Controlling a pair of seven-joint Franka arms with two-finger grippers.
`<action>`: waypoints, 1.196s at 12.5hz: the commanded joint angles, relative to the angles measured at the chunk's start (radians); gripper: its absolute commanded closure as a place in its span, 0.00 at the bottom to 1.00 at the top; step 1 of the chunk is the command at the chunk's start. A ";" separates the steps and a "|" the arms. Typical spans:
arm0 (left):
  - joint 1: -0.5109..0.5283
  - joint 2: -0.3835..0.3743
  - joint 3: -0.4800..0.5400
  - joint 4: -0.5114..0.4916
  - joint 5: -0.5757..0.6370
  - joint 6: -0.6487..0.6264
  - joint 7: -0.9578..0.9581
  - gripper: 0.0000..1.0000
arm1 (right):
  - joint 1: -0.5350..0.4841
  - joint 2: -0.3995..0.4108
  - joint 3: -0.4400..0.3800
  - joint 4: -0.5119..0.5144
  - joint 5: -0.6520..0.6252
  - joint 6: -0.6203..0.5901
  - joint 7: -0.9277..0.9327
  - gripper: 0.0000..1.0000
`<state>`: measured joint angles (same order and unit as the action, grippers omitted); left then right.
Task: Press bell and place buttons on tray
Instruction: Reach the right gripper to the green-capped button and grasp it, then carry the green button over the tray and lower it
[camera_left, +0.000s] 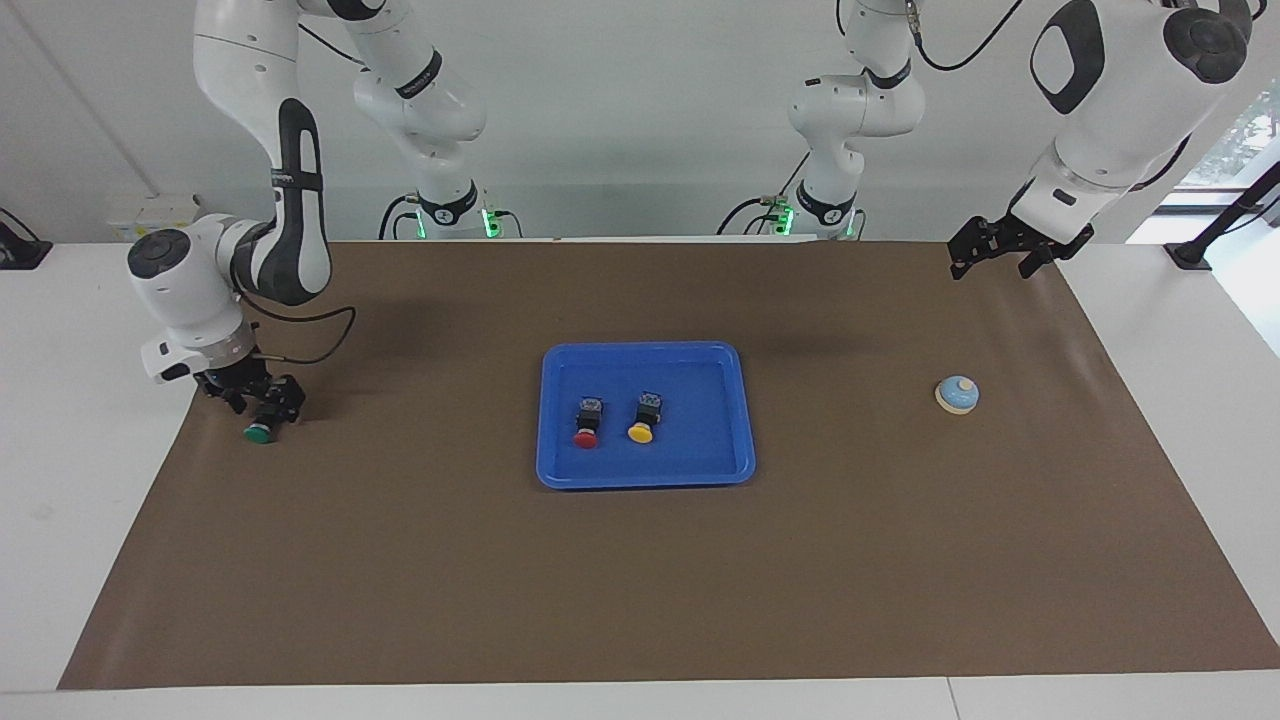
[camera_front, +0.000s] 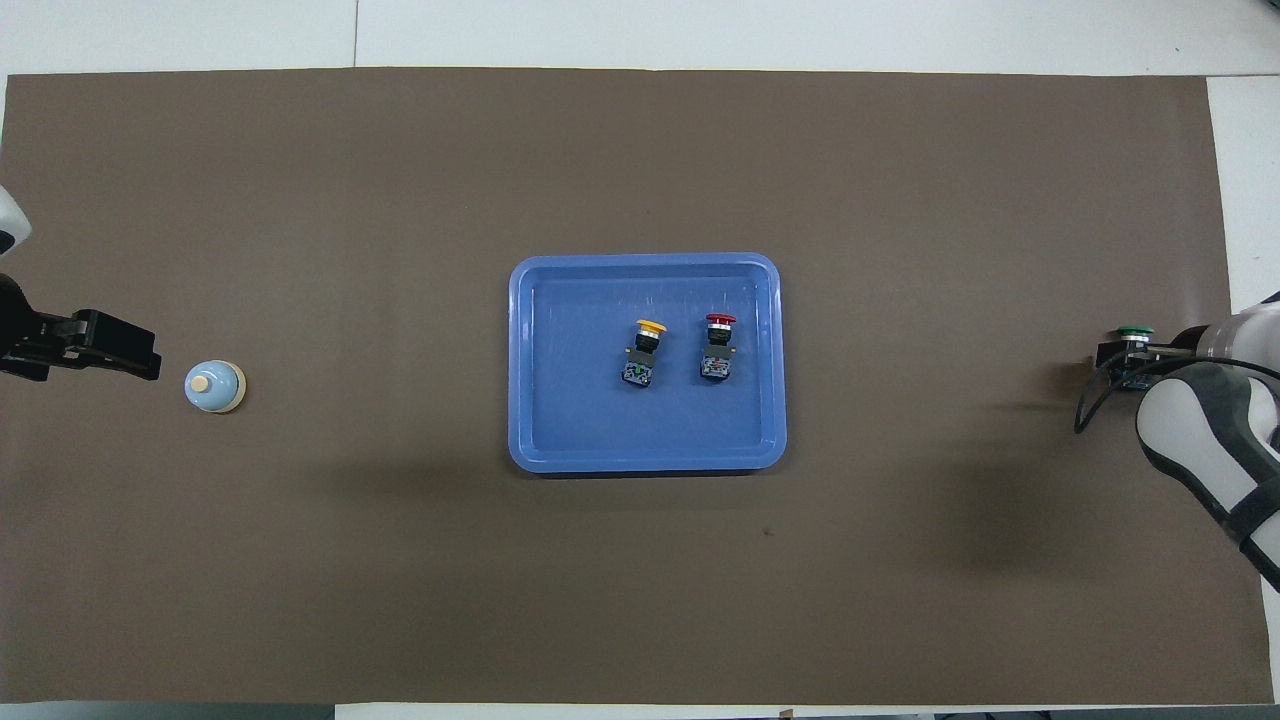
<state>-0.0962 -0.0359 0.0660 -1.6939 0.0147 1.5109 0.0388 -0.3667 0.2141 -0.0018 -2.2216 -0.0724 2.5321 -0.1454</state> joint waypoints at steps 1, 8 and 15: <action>0.003 -0.007 -0.003 0.005 0.019 -0.014 -0.010 0.00 | -0.026 -0.024 0.019 -0.029 -0.003 0.017 -0.037 0.96; 0.003 -0.007 -0.003 0.005 0.019 -0.012 -0.010 0.00 | 0.115 -0.024 0.028 0.178 0.008 -0.279 0.068 1.00; 0.003 -0.007 -0.003 0.005 0.019 -0.012 -0.010 0.00 | 0.645 0.076 0.028 0.588 0.060 -0.636 0.601 1.00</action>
<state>-0.0962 -0.0359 0.0660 -1.6939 0.0147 1.5109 0.0388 0.1769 0.2303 0.0351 -1.7336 -0.0503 1.9318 0.3882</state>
